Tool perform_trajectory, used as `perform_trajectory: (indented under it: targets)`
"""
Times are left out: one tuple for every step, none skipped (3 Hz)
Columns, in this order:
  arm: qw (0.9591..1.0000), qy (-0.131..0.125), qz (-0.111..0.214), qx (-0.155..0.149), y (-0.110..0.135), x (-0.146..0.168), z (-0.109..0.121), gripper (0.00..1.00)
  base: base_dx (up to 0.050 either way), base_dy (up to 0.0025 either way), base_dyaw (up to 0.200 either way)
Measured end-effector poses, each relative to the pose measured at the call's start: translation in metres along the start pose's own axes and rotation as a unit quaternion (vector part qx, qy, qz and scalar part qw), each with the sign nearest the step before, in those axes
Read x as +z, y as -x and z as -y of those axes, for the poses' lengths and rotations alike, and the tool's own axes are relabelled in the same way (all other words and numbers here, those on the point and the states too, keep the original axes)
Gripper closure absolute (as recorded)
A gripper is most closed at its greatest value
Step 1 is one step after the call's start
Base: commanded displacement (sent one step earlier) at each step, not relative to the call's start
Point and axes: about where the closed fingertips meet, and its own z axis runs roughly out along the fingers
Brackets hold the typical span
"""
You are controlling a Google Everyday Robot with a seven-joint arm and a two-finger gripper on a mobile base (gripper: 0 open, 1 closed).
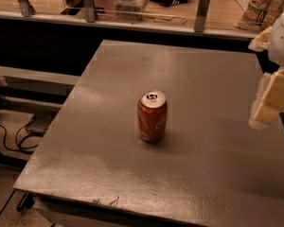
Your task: Pick green rice chip bag
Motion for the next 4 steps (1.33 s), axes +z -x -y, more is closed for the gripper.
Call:
perform_trajectory:
  targets:
    - [1.0, 0.0, 0.0, 0.0, 0.0001, -0.0001, 0.0, 0.0, -0.1, 0.0, 0.0]
    - [1.0, 0.0, 0.0, 0.0, 0.0001, -0.0002, 0.0, 0.0, -0.082, -0.00001, 0.0]
    - [1.0, 0.0, 0.0, 0.0, 0.0001, -0.0002, 0.0, 0.0, 0.1, -0.00001, 0.0]
    - [1.0, -0.001, 0.0, 0.0, 0.0003, -0.0006, 0.0002, 0.0, 0.1, 0.0, 0.0]
